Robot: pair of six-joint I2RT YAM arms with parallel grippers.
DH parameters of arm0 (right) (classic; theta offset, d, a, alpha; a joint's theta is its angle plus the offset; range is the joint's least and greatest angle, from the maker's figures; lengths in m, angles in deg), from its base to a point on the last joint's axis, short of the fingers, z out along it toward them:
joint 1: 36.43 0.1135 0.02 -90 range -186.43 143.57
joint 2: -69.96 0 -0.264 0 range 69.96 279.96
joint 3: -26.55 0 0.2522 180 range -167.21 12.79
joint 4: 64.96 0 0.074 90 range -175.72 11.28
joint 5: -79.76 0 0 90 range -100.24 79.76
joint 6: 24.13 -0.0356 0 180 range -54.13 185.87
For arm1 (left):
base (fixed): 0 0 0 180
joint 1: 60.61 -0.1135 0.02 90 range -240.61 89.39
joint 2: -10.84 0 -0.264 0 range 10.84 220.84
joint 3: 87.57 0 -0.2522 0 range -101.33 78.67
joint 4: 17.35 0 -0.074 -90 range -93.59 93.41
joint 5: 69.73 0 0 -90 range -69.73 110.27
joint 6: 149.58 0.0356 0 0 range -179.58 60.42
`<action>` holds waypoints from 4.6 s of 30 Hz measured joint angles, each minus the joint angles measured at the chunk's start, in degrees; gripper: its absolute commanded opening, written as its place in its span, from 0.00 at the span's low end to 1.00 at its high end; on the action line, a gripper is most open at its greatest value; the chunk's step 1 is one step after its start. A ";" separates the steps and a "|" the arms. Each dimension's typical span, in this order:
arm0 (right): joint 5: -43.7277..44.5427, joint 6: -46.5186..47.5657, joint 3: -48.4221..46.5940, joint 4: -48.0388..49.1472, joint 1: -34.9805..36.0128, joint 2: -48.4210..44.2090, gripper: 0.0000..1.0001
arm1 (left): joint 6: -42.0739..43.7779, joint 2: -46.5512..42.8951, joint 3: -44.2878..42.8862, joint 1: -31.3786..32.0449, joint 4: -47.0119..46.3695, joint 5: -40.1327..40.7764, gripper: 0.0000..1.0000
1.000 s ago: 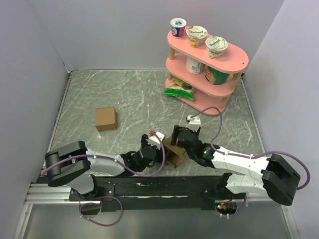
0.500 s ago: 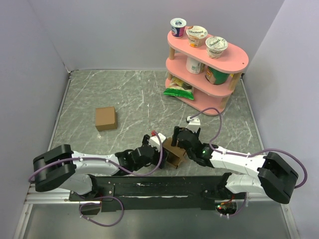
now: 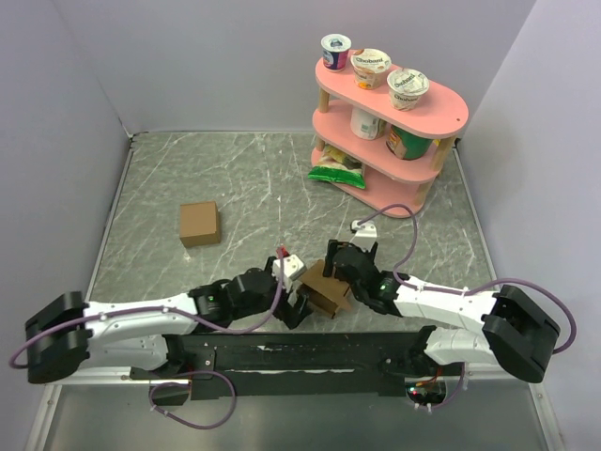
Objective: Fold the paper box
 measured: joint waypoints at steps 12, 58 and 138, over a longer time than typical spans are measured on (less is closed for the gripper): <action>2.03 -1.20 4.17 4.17 -0.09 0.09 0.81 | -3.91 -18.78 -0.33 -0.98 7.63 -20.26 0.96; 0.66 -2.67 1.22 -8.98 -0.17 -8.68 0.98 | -19.26 14.01 6.25 -21.09 -15.39 -31.43 0.60; -85.05 30.34 -28.33 -8.35 -30.88 42.16 0.18 | -12.13 -9.99 12.35 -34.51 -15.56 -35.93 0.96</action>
